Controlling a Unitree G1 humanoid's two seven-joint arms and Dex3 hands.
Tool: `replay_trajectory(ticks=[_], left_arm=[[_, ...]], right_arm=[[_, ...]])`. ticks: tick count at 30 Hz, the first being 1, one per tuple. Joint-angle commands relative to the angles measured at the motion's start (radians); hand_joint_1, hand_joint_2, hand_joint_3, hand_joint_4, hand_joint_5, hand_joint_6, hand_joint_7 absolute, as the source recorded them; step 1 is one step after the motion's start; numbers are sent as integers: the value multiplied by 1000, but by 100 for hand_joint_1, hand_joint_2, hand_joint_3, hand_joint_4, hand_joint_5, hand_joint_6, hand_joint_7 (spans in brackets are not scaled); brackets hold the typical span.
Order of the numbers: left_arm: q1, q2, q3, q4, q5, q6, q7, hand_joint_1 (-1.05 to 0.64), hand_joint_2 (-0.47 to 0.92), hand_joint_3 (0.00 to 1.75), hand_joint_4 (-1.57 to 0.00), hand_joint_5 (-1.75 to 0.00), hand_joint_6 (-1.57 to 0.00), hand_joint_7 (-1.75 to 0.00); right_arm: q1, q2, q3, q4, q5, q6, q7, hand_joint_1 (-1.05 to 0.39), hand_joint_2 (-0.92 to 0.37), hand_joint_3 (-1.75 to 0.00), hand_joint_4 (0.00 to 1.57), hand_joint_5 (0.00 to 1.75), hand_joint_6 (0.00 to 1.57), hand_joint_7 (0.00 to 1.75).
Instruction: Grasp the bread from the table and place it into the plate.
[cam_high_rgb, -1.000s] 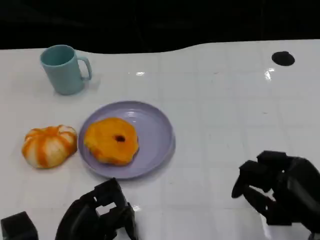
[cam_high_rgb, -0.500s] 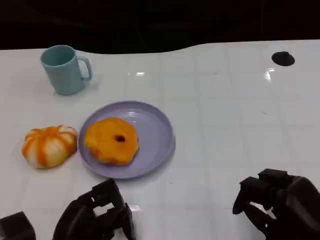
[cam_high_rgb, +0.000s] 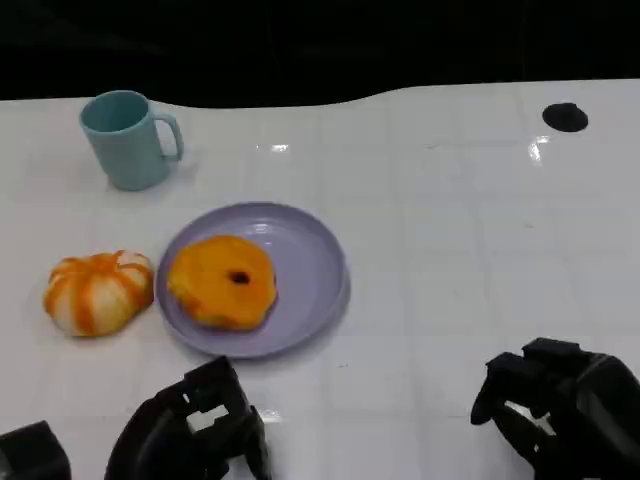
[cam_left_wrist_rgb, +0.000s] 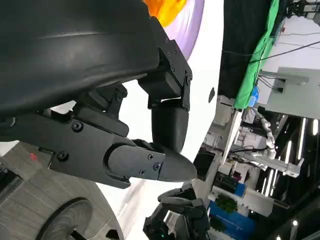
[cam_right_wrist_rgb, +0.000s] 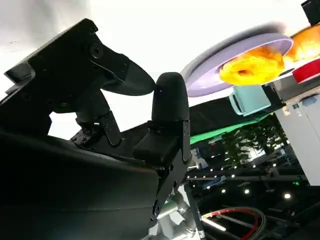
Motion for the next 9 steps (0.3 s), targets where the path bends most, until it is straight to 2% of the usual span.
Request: replay_trajectory(ticks=[1,9], left_arm=[[2,16,3,-6,1,-5,4,-65,92,20,-80,-175,-69,-157],[4,15,7,-1,-6,-13,-7,-66,92,19,-81,-175,-71,-157]], right_arm=[[-5,-18,3,13,-2,-19,-20,-19,-42,-118,84,175,76,145],[-3,-17,8,16,-11,-33,-45,-18,-38,-121,84,172,78,141]])
